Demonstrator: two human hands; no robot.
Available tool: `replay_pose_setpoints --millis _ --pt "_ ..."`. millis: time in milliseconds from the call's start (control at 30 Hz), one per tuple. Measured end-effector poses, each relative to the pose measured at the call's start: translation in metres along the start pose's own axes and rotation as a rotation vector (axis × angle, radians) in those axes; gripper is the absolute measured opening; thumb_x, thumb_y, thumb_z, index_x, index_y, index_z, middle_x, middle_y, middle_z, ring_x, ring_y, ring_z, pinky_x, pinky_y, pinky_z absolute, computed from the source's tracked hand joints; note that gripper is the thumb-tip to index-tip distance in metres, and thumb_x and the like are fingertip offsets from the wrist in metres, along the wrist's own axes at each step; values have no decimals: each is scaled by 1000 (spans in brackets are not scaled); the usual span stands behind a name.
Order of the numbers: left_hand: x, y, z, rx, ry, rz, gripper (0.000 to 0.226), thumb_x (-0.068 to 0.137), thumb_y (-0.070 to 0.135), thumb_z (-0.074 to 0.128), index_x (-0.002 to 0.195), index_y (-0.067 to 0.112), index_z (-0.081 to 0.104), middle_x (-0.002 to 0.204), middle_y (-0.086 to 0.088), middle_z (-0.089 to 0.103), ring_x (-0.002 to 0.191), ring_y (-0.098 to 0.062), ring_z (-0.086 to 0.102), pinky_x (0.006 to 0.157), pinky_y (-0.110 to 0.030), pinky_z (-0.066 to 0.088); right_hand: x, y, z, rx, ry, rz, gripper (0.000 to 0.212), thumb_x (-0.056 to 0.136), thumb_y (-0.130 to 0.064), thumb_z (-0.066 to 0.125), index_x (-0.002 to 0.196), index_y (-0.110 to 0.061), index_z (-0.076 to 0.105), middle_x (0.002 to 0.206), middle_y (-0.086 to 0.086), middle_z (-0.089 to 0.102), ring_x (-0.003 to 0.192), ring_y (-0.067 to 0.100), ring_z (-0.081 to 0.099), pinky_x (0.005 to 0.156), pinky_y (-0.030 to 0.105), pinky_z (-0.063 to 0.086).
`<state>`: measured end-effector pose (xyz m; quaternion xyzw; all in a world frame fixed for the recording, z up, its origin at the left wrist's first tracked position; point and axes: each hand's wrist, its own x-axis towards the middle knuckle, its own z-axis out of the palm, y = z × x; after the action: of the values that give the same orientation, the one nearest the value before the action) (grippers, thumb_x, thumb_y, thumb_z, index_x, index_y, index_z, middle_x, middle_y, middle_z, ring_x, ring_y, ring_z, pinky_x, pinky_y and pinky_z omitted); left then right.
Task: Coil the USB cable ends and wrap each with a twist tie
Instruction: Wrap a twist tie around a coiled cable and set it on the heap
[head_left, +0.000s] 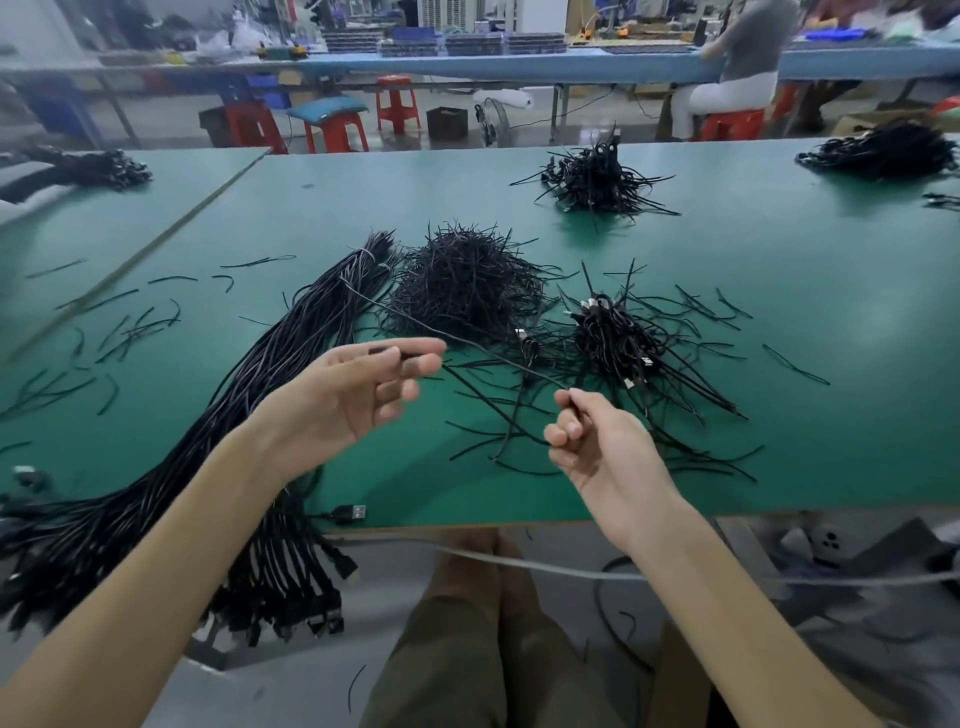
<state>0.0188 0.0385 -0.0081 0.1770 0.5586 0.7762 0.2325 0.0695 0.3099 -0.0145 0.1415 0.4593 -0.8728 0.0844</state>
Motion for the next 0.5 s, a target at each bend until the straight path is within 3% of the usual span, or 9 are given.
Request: replay_pose_setpoints --millis 67,167,233,300,333,400,433,500 --pt "3 -7 -2 -121 23 18 41 98 29 68 131 5 66 103 3 69 79 -6 64 67 -18 53 -4 7 2 -42 -2 10 22 105 -12 46 88 -7 59 55 0 44 50 13 49 43 21 33" --pt "13 -20 6 -186 84 -1 27 100 42 62 96 18 73 88 5 56 72 -9 55 68 -22 49 -8 17 8 -92 -17 32 23 106 -12 45 89 -6 59 55 1 44 48 13 48 42 20 37" --pt "18 -28 17 -233 115 36 37 99 50 53 78 21 63 101 -2 64 93 -17 66 86 -29 56 -9 22 11 -106 -30 65 23 107 -12 44 91 -5 59 55 2 44 47 13 48 42 21 38" --pt "18 -30 29 -367 37 76 42 102 49 45 75 19 57 110 -6 69 113 -23 67 99 -35 53 -8 28 12 -112 -35 107 22 107 -12 43 92 -5 58 55 2 44 47 13 49 43 21 38" --pt "15 -28 36 -444 -55 73 43 104 48 41 78 18 56 102 -4 69 104 -21 70 96 -35 54 -7 29 11 -106 -36 128 21 107 -12 43 92 -5 57 55 1 45 47 13 50 43 22 38" --pt "6 -20 53 -532 -296 15 43 109 44 34 83 15 53 78 1 63 65 -15 61 73 -29 54 -2 30 8 -80 -37 163 21 106 -12 44 92 -6 57 56 1 46 48 13 51 44 21 39" --pt "1 -16 61 -458 -374 -6 42 109 42 34 83 15 53 69 5 59 54 -11 50 61 -25 48 0 29 7 -63 -37 176 20 106 -13 44 92 -6 57 57 0 48 49 13 52 44 21 41" --pt "-10 -8 72 -82 -446 -27 40 108 41 41 79 18 57 60 8 54 46 -8 40 50 -20 36 8 25 6 -25 -32 192 22 106 -16 45 89 -8 56 59 0 50 49 13 53 42 20 41"
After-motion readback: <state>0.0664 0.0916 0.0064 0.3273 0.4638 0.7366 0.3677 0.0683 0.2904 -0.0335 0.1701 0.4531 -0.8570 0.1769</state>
